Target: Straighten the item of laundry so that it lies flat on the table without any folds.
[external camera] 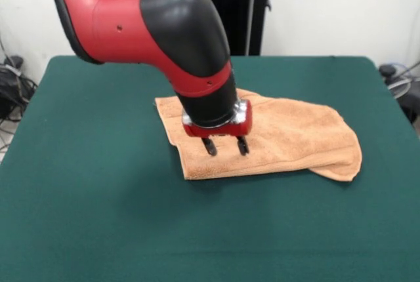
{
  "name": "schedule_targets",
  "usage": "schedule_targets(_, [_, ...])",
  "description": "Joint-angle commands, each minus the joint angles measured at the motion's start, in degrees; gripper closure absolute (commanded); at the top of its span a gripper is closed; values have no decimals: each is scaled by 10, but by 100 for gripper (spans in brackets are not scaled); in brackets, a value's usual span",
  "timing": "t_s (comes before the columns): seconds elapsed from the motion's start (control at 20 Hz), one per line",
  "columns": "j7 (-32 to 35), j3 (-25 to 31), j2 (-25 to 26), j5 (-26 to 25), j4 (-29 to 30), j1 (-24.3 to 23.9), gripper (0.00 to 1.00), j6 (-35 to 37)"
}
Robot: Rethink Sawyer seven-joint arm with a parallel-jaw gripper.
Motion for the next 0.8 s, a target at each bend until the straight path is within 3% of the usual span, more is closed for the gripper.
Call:
schedule_targets(0.05, [34,4,21,-16,-38,15,0,6])
schedule_targets(0.4, [46,3,32,-11,-33,12,0,-26])
schedule_targets(0.8, [62,14,43,22,-21,-1,0,4])
